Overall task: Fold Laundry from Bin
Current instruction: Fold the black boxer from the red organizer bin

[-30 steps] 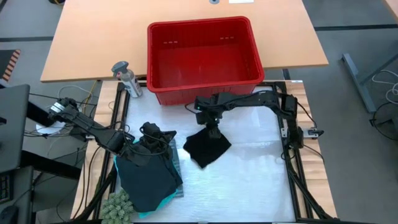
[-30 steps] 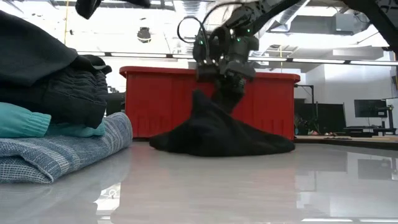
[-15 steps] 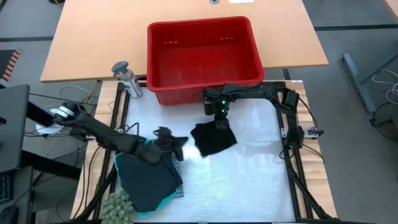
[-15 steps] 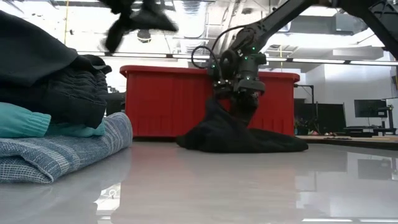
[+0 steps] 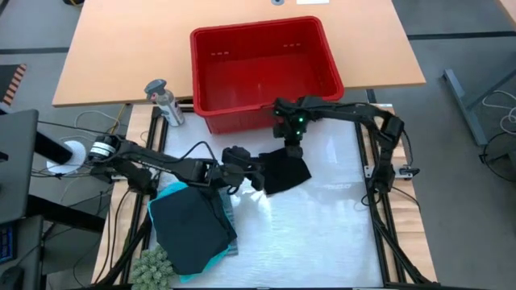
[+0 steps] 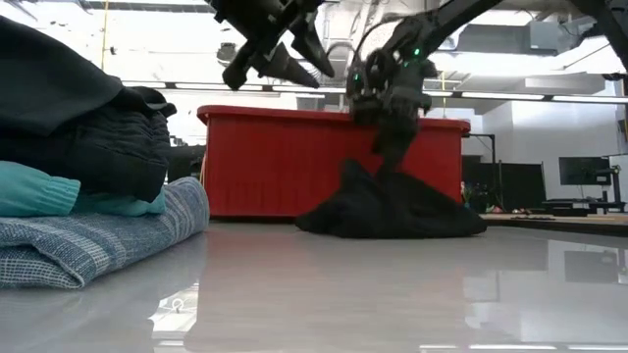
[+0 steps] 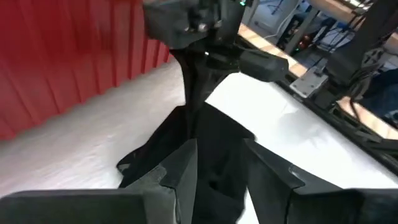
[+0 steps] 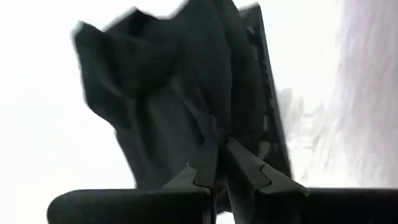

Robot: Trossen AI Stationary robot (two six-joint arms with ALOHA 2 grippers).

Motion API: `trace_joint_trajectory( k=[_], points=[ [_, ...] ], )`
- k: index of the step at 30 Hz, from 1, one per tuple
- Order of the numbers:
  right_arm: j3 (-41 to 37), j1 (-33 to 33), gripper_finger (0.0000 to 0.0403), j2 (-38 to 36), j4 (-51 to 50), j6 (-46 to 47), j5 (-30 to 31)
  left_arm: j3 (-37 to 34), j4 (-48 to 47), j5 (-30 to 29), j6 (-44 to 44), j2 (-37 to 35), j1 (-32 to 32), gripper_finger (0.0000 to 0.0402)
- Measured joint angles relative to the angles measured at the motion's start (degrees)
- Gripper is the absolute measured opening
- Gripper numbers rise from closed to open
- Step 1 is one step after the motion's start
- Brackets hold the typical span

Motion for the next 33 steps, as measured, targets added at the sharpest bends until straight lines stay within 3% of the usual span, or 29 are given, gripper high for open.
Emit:
trace_joint_trajectory(
  k=[5,10,20,24,33],
  points=[
    [-0.55,2.02,0.0051,-3.54,1.70,-2.33,0.00,0.17,0.26,-0.95,1.37,-0.19,0.21,0.0112],
    [-2.20,0.99,0.0051,-5.00,2.02,-3.63,6.09,0.17,0.19,1.06,4.14,-0.29,0.56,0.0105],
    [-2.36,-0.59,0.0059,-2.55,3.62,-2.06,4.55,0.15,-0.46,4.12,5.41,-0.26,0.54,0.0103],
    [-2.36,-0.52,0.0097,-2.57,2.47,-3.41,4.55,0.15,-0.56,5.15,6.24,-0.26,0.07,0.0103],
    [-1.53,-0.43,0.0237,-2.57,-4.33,-5.27,4.37,0.15,-1.31,4.32,5.91,-0.26,-2.41,0.0103]
  ],
)
